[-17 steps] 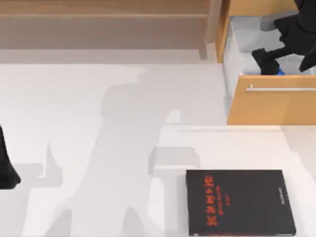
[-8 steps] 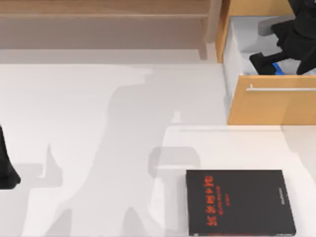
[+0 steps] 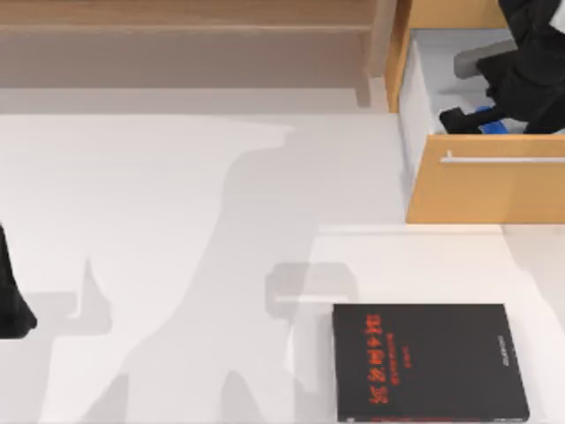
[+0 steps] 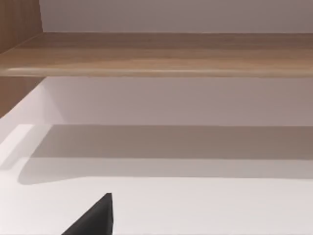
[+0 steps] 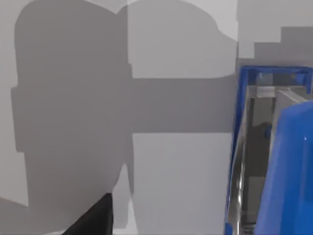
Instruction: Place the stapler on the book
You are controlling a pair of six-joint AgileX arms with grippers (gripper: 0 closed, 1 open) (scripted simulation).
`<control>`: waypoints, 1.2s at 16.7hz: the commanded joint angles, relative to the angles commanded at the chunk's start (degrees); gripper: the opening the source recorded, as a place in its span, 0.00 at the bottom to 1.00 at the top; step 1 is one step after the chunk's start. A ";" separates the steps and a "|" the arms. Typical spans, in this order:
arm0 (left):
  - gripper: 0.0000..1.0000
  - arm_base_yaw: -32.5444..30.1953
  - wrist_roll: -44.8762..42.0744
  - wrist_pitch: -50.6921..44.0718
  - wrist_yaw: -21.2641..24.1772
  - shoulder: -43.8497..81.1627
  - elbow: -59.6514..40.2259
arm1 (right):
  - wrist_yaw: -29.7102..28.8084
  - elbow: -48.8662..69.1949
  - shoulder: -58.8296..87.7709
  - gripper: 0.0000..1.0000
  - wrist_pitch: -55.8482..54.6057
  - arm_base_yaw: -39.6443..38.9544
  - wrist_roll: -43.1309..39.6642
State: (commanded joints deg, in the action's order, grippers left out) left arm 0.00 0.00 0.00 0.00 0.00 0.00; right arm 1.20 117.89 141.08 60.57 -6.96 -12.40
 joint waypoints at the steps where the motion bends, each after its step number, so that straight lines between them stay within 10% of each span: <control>1: 1.00 0.00 0.00 0.00 0.00 0.00 0.00 | 0.00 0.00 0.00 1.00 0.00 0.00 0.00; 3: 1.00 0.00 0.00 0.00 0.00 0.00 0.00 | 0.00 0.00 0.00 1.00 0.00 0.00 0.00; 16: 1.00 0.00 0.00 0.00 0.00 0.00 0.00 | 0.00 0.00 0.00 0.02 0.00 0.00 0.00; 20: 1.00 0.00 0.00 0.00 0.00 0.00 0.00 | 0.00 0.00 0.00 0.00 0.00 0.00 0.00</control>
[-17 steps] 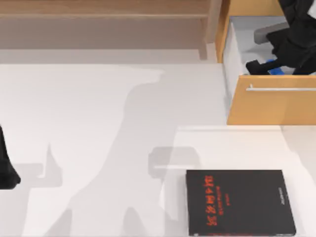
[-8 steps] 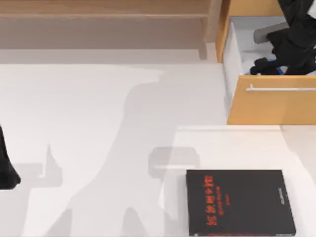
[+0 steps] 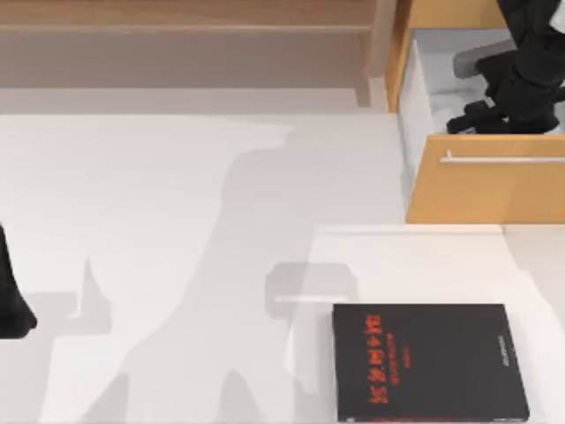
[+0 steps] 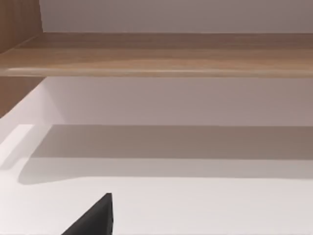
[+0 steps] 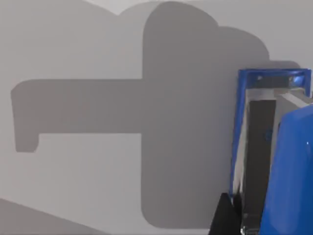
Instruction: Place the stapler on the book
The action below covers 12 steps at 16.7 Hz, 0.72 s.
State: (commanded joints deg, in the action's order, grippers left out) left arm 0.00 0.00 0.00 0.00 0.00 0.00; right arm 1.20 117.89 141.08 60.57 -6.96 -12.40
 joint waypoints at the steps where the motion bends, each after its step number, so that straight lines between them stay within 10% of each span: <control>1: 1.00 0.00 0.00 0.00 0.00 0.00 0.00 | 0.00 0.00 0.00 0.00 0.00 0.00 0.00; 12: 1.00 0.00 0.00 0.00 0.00 0.00 0.00 | 1.71 -2.09 -9.41 0.00 -2.49 0.54 -0.88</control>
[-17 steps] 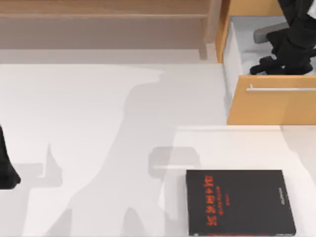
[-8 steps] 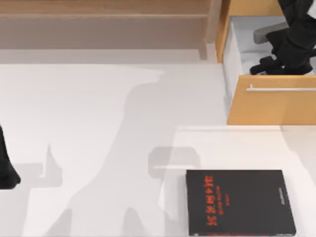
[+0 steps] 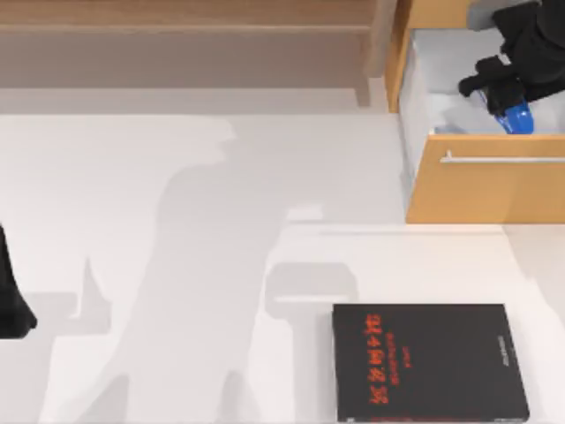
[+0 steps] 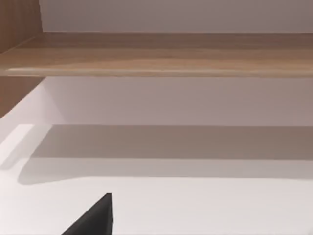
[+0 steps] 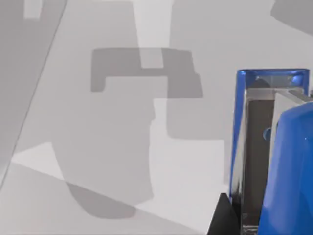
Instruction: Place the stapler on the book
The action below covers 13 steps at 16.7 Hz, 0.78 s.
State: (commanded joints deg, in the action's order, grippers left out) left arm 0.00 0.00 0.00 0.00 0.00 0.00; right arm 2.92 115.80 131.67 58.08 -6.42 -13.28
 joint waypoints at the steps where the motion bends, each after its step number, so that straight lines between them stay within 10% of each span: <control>1: 1.00 0.00 0.00 0.00 0.00 0.00 0.00 | 0.48 -0.72 -2.23 0.00 -0.87 -0.13 0.02; 13: 1.00 0.00 0.00 0.00 0.00 0.00 0.00 | 2.23 -23.57 -29.36 0.00 -8.65 -18.76 20.57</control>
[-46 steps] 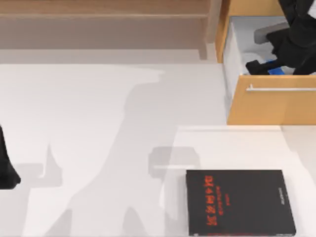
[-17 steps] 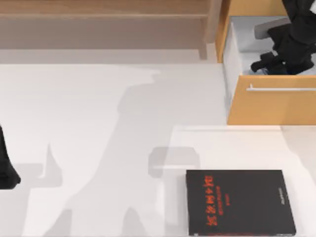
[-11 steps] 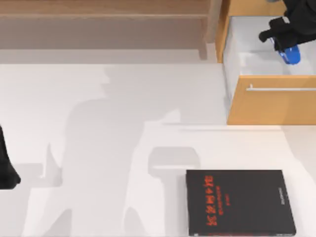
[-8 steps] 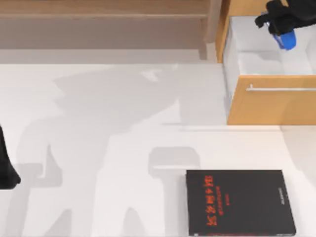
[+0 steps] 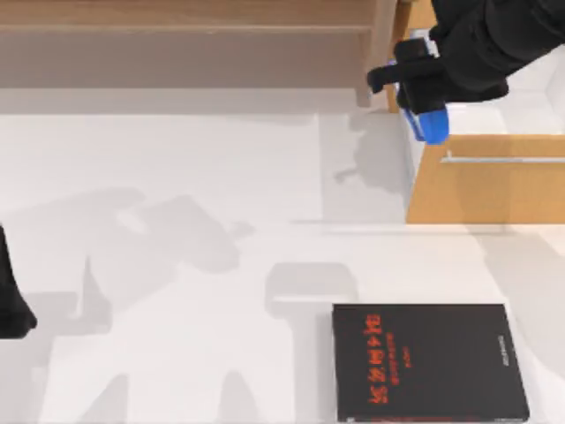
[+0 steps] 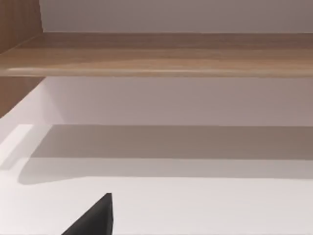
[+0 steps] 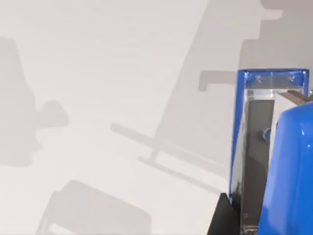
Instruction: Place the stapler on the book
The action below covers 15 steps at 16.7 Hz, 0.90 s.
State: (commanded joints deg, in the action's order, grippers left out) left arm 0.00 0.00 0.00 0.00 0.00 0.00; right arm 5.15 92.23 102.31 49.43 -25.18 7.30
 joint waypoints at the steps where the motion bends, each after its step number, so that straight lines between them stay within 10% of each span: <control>1: 1.00 0.00 0.00 0.00 0.00 0.00 0.00 | -0.74 -3.11 -1.45 0.00 0.08 -2.25 3.63; 9: 1.00 0.00 0.00 0.00 0.00 0.00 0.00 | -8.48 -26.20 -7.08 0.00 3.24 -15.50 31.00; 15: 1.00 0.00 0.00 0.00 0.00 0.00 0.00 | -10.28 -30.27 -7.89 0.00 3.84 -16.75 35.74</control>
State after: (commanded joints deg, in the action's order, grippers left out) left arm 0.00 0.00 0.00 0.00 0.00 0.00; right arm -5.14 61.97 94.42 53.27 -41.93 43.04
